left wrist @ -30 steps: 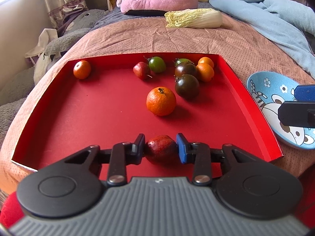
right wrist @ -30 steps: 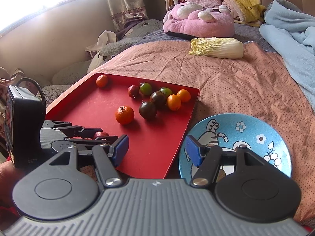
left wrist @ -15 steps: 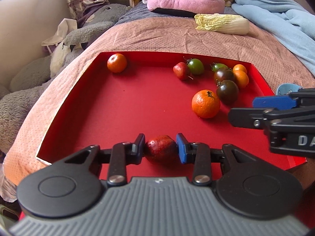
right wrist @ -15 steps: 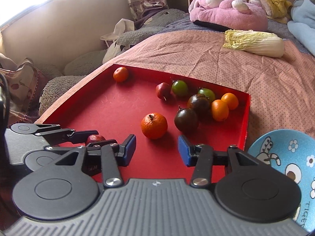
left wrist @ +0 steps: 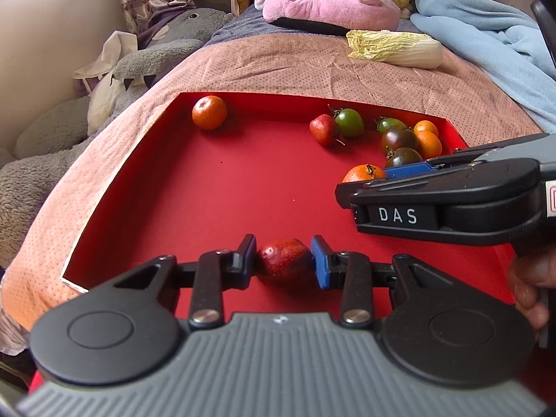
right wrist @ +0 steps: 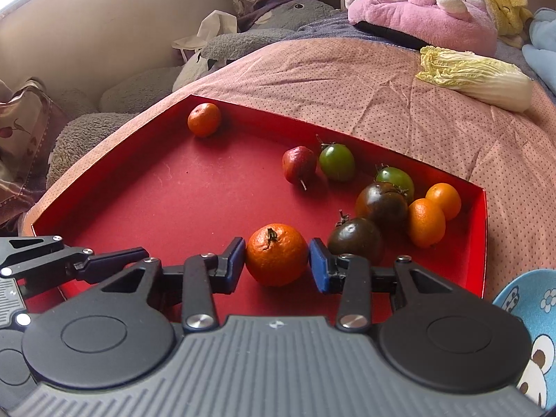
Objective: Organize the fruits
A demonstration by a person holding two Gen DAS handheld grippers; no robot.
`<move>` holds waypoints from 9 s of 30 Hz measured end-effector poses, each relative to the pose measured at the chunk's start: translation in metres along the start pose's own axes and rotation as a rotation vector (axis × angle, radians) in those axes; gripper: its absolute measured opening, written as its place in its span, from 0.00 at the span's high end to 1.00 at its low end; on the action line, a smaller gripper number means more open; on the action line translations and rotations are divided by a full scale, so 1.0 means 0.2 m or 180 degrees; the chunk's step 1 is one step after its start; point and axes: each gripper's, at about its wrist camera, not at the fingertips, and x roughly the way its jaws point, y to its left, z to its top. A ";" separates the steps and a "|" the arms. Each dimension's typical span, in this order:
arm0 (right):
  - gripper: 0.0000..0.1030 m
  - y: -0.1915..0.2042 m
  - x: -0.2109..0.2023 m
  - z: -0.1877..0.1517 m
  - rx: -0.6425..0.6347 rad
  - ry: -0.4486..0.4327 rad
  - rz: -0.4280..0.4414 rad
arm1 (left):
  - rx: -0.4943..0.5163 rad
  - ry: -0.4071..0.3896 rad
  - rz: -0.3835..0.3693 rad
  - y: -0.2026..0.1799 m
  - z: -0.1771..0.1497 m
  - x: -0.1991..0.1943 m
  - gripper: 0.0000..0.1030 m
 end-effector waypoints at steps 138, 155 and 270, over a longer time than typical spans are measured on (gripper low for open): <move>0.56 -0.75 -0.82 -0.63 0.0960 -0.0372 -0.0694 | 0.0762 -0.0164 -0.0908 -1.01 0.26 0.06 0.63; 0.56 -0.83 -0.80 -0.67 0.0987 -0.0310 -0.0887 | 0.0866 -0.0079 -0.1047 -1.12 0.24 0.14 0.63; 0.16 -0.37 -0.86 -0.43 0.0584 -0.0515 -0.0469 | 0.0091 -0.0014 -0.0470 -0.40 0.24 0.09 0.50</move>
